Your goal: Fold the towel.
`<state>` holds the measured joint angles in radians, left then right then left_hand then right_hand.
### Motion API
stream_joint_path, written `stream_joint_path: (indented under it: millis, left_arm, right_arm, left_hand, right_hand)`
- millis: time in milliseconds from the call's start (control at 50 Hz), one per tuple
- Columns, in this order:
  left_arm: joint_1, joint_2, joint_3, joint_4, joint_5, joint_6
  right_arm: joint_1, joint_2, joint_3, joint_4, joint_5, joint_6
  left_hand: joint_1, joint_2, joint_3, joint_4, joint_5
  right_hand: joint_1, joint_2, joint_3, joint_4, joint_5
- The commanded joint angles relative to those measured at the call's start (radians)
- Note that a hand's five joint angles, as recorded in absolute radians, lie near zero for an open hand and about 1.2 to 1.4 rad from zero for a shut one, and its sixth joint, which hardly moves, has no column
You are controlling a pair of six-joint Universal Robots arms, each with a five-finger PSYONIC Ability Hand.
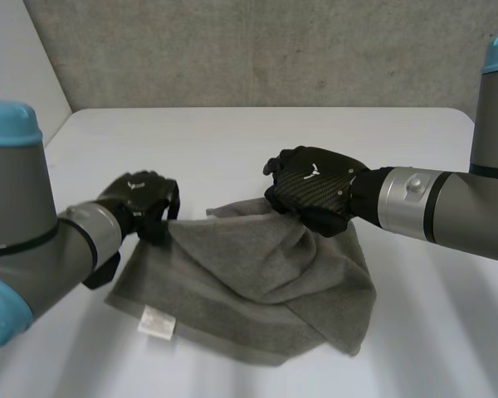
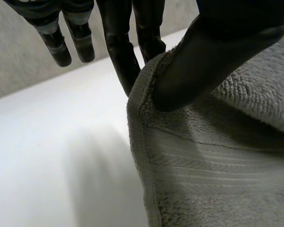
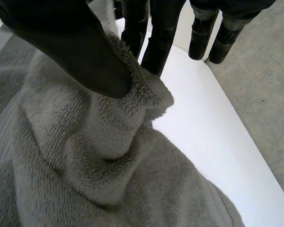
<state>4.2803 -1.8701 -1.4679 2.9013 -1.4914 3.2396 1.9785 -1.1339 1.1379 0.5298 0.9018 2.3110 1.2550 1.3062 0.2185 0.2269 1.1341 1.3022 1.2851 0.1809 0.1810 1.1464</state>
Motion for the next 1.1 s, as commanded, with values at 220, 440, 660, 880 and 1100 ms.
stream_joint_path:
  millis: [220, 440, 660, 880, 1100]
  left_arm:
    - [-0.001, -0.046, 0.454, 0.125, -0.185, 0.063]
    - [0.010, 0.210, 0.134, 0.276, -0.029, 0.089]
    - [-0.002, 0.157, -0.276, 0.306, -0.004, 0.133]
    - [0.009, 0.028, -0.316, 0.360, -0.056, 0.190]
    - [0.010, 0.031, -0.292, 0.365, -0.095, 0.192]
  right_arm:
    - [0.022, -0.045, -0.336, -0.681, 0.483, 0.350]
    - [-0.056, -0.213, 0.044, -0.637, 0.264, 0.452]
    - [-0.056, -0.207, 0.448, -0.646, 0.220, 0.278]
    - [-0.059, -0.141, 0.542, -0.642, 0.232, 0.209]
    - [-0.063, -0.132, 0.556, -0.633, 0.266, 0.278]
  left_hand:
    - [0.141, 0.090, -0.044, -0.052, 0.088]
    - [0.141, 0.090, -0.044, -0.052, 0.088]
    - [0.141, 0.090, -0.044, -0.052, 0.088]
    - [0.141, 0.090, -0.044, -0.052, 0.088]
    - [0.141, 0.090, -0.044, -0.052, 0.088]
  right_hand:
    - [0.094, 0.111, -0.006, -0.006, 0.075]
    - [0.094, 0.111, -0.006, -0.006, 0.075]
    - [0.094, 0.111, -0.006, -0.006, 0.075]
    - [0.094, 0.111, -0.006, -0.006, 0.075]
    - [-1.112, -1.094, -0.006, -0.006, -1.130]
